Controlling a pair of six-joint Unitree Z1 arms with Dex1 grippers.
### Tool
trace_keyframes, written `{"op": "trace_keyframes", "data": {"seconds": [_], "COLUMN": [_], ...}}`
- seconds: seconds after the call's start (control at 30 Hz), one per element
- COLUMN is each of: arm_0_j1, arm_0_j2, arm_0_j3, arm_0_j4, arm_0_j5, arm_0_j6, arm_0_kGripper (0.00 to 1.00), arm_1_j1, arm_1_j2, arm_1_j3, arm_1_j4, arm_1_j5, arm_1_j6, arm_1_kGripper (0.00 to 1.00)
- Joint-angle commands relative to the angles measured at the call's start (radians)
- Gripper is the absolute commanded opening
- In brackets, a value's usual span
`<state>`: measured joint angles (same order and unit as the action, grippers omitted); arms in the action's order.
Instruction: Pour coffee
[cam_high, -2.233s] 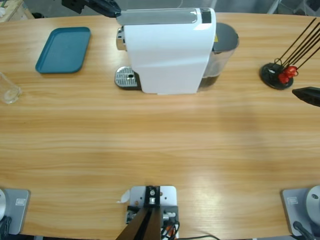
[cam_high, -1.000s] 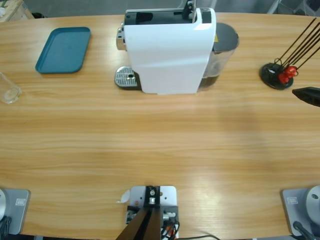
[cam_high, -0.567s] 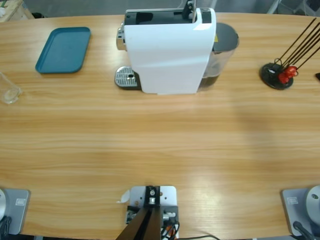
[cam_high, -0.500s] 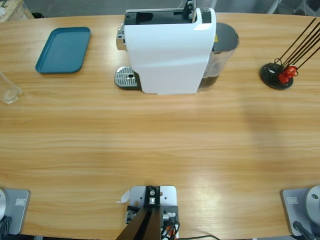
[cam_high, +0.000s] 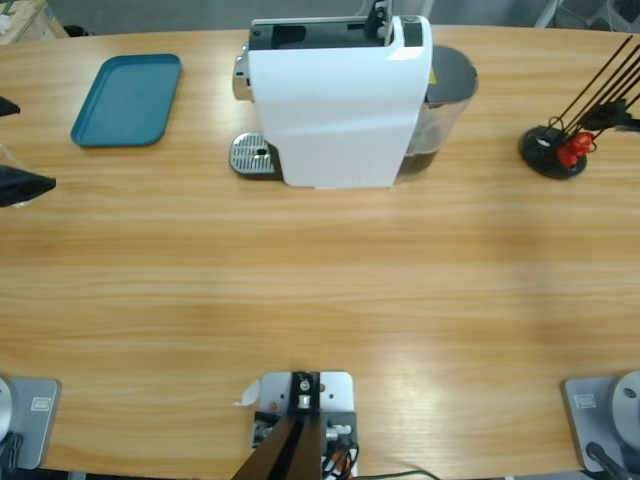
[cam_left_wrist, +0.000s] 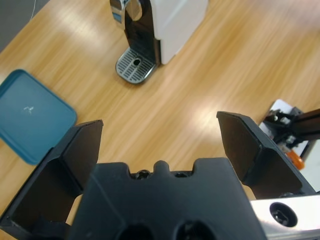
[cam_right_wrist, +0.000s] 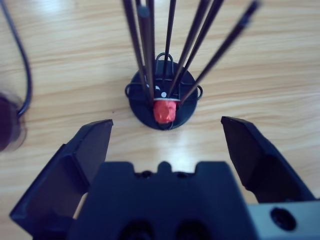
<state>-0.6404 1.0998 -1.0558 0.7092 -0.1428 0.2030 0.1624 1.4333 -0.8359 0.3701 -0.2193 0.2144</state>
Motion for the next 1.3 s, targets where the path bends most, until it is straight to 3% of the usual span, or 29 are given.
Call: {"op": "trace_keyframes", "data": {"seconds": [0.03,0.43,0.57,0.73,0.8,1.2,1.3], "arm_0_j1": [-0.005,-0.005,-0.005,-0.005,-0.005,-0.005,-0.005], "arm_0_j2": [-0.032,-0.018,-0.016,-0.021,-0.025,-0.035,-0.032], "arm_0_j3": [0.042,0.017,0.017,0.008,0.01,0.001,-0.003], "arm_0_j4": [-0.042,-0.062,-0.062,-0.07,-0.07,-0.071,-0.071], "arm_0_j5": [0.022,0.047,0.048,0.056,0.061,0.068,0.068], "arm_0_j6": [-0.028,-0.044,-0.05,-0.062,-0.063,-0.08,-0.081], "arm_0_kGripper": [0.987,0.987,0.987,0.987,0.987,0.987,0.987], "arm_1_j1": [-0.025,-0.07,-0.07,-0.071,-0.071,-0.095,-0.098], "arm_1_j2": [0.101,0.135,0.12,0.124,0.13,0.18,0.184], "arm_1_j3": [0.113,0.216,0.219,0.219,0.219,0.202,0.2], "arm_1_j4": [-0.169,-0.318,-0.319,-0.319,-0.32,-0.347,-0.349], "arm_1_j5": [0.038,0.063,0.074,0.087,0.093,0.096,0.097], "arm_1_j6": [0.024,0.054,0.035,0.016,0.003,-0.022,-0.03], "arm_1_kGripper": [0.907,0.881,0.637,0.625,0.508,0.503,0.382]}}
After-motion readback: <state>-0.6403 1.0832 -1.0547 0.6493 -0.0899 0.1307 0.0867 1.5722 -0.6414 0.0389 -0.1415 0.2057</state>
